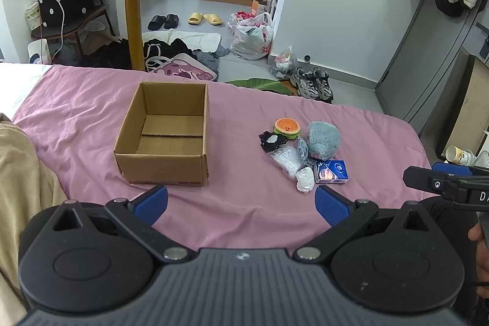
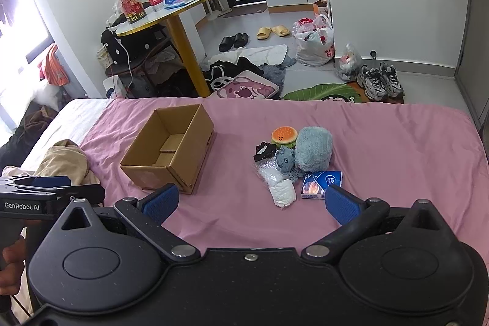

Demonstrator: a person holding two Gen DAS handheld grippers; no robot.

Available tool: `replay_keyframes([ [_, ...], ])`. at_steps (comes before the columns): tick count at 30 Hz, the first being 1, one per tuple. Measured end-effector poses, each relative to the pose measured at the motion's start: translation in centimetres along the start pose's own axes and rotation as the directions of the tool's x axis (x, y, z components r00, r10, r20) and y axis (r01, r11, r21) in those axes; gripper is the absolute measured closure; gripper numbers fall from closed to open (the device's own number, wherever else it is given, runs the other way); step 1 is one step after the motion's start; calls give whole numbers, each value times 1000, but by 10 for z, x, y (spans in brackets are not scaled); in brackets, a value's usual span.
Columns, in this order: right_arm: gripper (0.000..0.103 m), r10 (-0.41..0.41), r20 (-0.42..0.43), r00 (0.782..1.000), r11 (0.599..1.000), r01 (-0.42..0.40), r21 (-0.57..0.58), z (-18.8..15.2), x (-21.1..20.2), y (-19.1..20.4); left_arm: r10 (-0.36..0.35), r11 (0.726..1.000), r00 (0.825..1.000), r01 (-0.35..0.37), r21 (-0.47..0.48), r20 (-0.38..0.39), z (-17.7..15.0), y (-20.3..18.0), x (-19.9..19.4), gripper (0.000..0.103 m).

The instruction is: Organize soft objects

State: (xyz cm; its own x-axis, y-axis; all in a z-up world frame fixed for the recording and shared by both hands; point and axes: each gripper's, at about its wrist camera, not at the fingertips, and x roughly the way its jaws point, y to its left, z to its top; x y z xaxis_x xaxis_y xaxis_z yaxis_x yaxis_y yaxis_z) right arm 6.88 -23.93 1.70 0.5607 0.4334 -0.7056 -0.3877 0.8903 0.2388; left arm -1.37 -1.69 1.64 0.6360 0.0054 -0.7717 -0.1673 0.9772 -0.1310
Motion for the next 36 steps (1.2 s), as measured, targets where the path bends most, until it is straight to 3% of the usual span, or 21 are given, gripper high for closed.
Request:
replay_keyframes([
  [36, 0, -5, 13, 1000, 1000, 6, -23, -1, -9, 7, -5, 1000, 1000, 5, 2, 12, -3, -1, -14, 1],
])
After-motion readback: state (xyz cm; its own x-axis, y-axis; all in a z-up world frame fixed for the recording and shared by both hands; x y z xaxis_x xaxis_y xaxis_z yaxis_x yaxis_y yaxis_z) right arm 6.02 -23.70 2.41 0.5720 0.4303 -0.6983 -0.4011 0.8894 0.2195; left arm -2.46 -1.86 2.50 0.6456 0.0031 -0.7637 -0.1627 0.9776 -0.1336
